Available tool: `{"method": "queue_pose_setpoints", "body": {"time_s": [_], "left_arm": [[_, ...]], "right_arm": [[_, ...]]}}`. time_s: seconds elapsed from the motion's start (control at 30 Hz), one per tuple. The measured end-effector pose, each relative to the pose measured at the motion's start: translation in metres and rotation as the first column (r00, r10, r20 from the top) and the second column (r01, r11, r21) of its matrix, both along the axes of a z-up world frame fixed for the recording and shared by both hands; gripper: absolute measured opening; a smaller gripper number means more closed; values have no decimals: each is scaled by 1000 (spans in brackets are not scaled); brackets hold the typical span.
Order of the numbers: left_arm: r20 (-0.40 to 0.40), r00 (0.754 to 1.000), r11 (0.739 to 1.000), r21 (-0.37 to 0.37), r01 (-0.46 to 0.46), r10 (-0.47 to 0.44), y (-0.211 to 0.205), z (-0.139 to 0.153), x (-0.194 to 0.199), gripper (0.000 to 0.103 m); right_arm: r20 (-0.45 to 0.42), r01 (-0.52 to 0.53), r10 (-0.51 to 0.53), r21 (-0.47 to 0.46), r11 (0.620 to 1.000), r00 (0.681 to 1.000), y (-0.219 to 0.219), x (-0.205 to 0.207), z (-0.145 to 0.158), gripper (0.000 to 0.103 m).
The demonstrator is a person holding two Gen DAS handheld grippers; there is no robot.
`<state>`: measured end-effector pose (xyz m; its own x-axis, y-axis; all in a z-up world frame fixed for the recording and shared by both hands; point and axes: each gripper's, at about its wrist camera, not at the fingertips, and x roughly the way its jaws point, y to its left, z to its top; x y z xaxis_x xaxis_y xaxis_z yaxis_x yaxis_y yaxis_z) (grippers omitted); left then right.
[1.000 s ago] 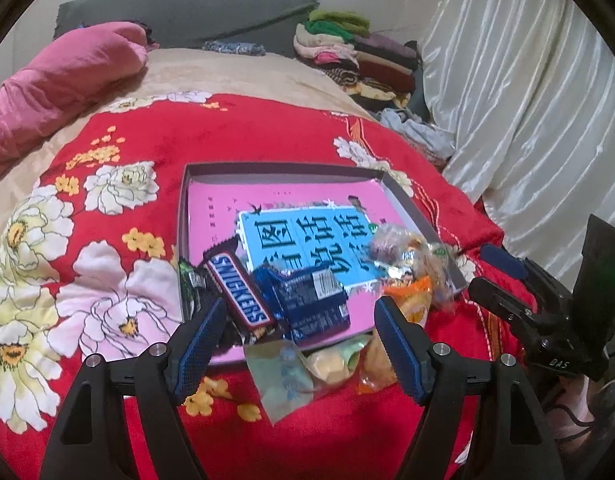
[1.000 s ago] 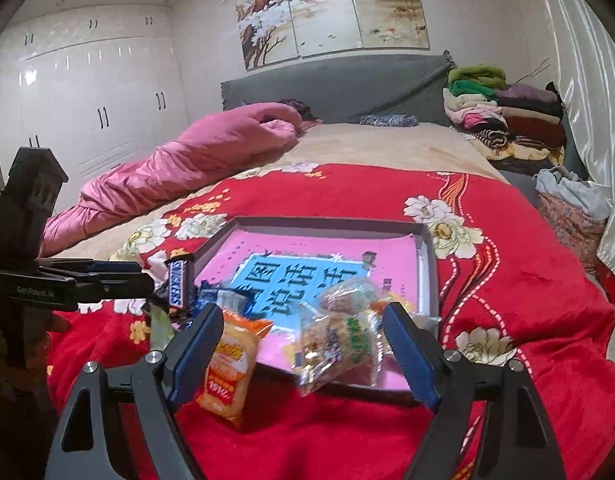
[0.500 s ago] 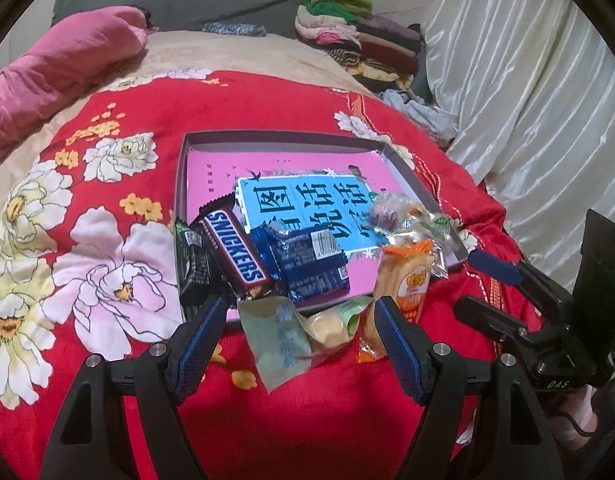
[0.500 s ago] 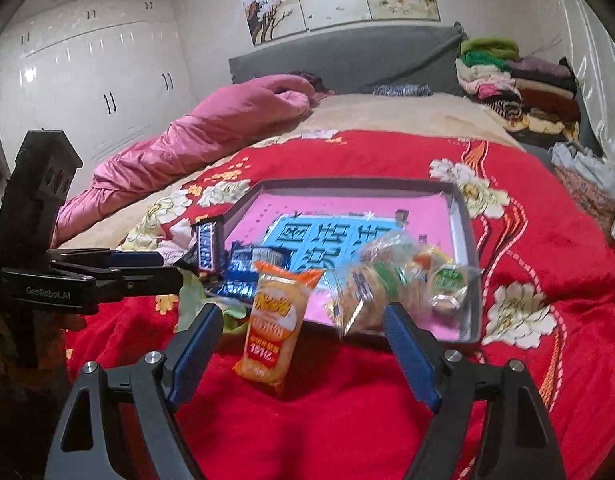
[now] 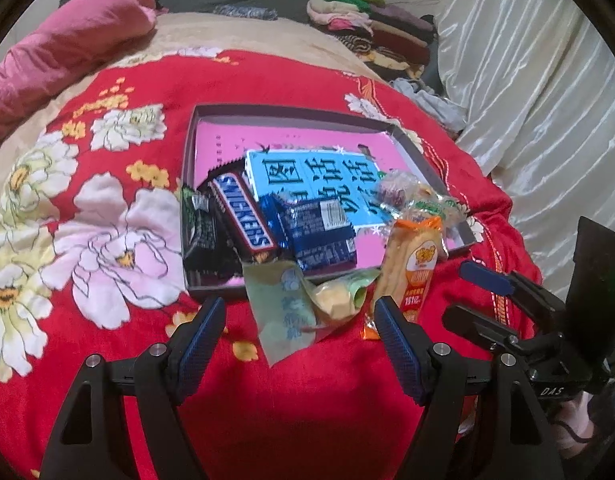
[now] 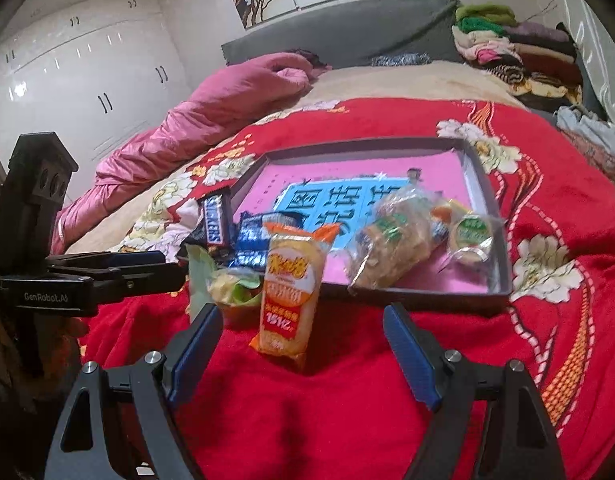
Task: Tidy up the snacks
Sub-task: 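Grasp the pale green wrapper with left gripper while right gripper grasps the orange rice-cracker bag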
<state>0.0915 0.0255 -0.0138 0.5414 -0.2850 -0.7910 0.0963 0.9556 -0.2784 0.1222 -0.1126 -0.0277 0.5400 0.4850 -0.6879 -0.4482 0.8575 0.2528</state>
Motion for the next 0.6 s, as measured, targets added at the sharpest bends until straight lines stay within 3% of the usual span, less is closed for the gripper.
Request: {"method": "queue_pose_setpoints", "body": {"time_s": [0.23, 0.6], "left_arm": [[-57, 998, 999, -36, -7, 5, -1, -16, 0, 78], [-117, 992, 991, -127, -50, 35, 1, -36, 6, 78]], "right_arm": [[-43, -8, 9, 8, 1000, 999, 8, 6, -10, 82], [-94, -33, 35, 19, 999, 995, 17, 18, -24, 61]]}}
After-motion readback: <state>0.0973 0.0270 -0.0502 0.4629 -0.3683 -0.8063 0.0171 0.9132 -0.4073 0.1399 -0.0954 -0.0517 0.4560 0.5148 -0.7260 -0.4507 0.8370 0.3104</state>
